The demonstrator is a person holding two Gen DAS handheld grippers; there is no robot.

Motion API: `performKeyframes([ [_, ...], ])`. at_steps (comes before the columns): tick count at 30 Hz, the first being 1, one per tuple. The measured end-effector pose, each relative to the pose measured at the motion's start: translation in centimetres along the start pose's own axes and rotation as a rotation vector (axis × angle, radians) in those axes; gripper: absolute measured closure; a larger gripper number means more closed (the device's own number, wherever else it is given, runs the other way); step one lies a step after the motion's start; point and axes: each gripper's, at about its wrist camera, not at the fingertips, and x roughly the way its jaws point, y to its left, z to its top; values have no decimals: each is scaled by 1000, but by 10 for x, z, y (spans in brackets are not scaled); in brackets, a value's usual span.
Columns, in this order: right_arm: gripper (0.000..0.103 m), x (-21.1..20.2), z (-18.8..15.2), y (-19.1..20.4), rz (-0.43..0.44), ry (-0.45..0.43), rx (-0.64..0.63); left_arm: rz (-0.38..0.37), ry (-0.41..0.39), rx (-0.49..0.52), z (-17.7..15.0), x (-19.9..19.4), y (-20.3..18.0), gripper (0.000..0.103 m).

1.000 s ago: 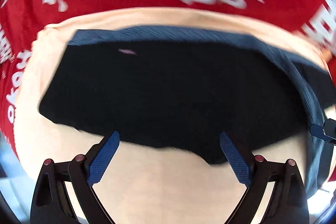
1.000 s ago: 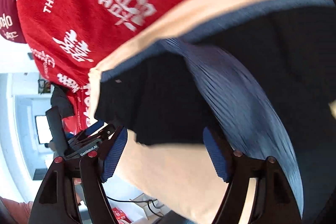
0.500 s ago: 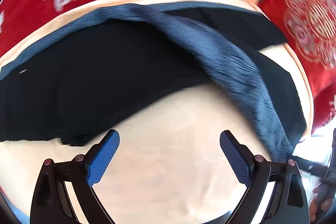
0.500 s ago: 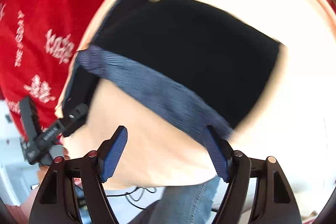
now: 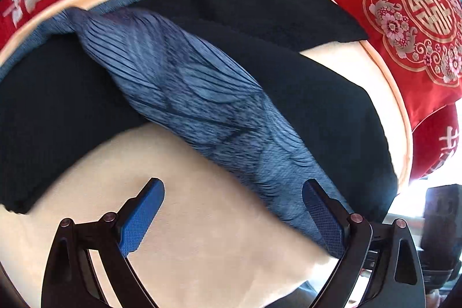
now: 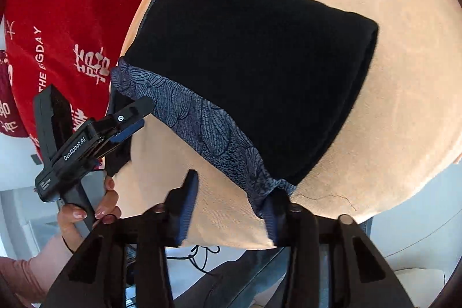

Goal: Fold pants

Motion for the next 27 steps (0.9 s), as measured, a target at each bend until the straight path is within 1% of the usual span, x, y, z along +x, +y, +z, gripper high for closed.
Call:
performKeyframes([
  [1,100,1,6,1,12,24,-1,-5,3,-8,-2,0,1,7],
  [2,100,-1,11,4,27,35,-9,-15,-2,-12,-1,0,-3,23],
  [3,100,-6,19,10,50,44,-31,-30,0,-14,1,-1,-6,46],
  [4,100,-13,30,20,71,48,-61,-48,7,-24,2,-3,-5,55],
  [5,100,-22,42,29,91,50,-90,-85,18,-54,7,-3,-5,62],
  [6,100,-29,53,37,102,46,-112,-108,17,-96,14,-6,-5,62],
  [7,100,-38,65,45,112,40,-138,-102,3,-108,19,-11,-6,62],
  [8,100,-49,86,57,120,29,-172,-90,-20,-108,27,-17,-9,62],
  [10,100,-65,122,76,130,7,-218,-41,-85,-103,48,-34,-17,62],
  [11,100,-72,143,86,139,-6,-239,-12,-114,-99,58,-44,-20,57],
  [12,100,-81,158,91,144,-18,-256,26,-147,-95,68,-55,-21,45],
  [13,100,-88,178,102,142,-33,-282,60,-183,-93,77,-66,-21,36],
  [14,100,-91,194,112,130,-45,-305,85,-223,-94,83,-76,-20,22],
  [15,100,-94,218,124,97,-57,-340,109,-261,-96,86,-88,-12,21],
  [17,98,-93,252,133,42,-67,-381,158,-282,-104,87,-100,6,21],
  [18,96,-91,268,136,11,-71,-397,189,-283,-116,89,-100,14,21],
  [19,96,-84,287,140,-35,-69,-415,219,-277,-133,90,-97,23,21],
  [20,96,-76,303,145,-86,-64,-430,251,-262,-157,91,-92,32,21],
  [21,93,-72,313,141,-125,-55,-434,279,-244,-185,91,-84,44,21],
  [22,84,-64,324,140,-165,-45,-431,301,-226,-207,92,-75,52,21],
  [24,9,-56,342,140,-261,-60,-428,373,-179,-239,92,-52,69,21],
  [25,3,-58,345,141,-281,-80,-435,400,-156,-250,93,-41,75,21],
  [27,3,-64,350,147,-268,-115,-441,427,-123,-296,94,-26,91,21],
])
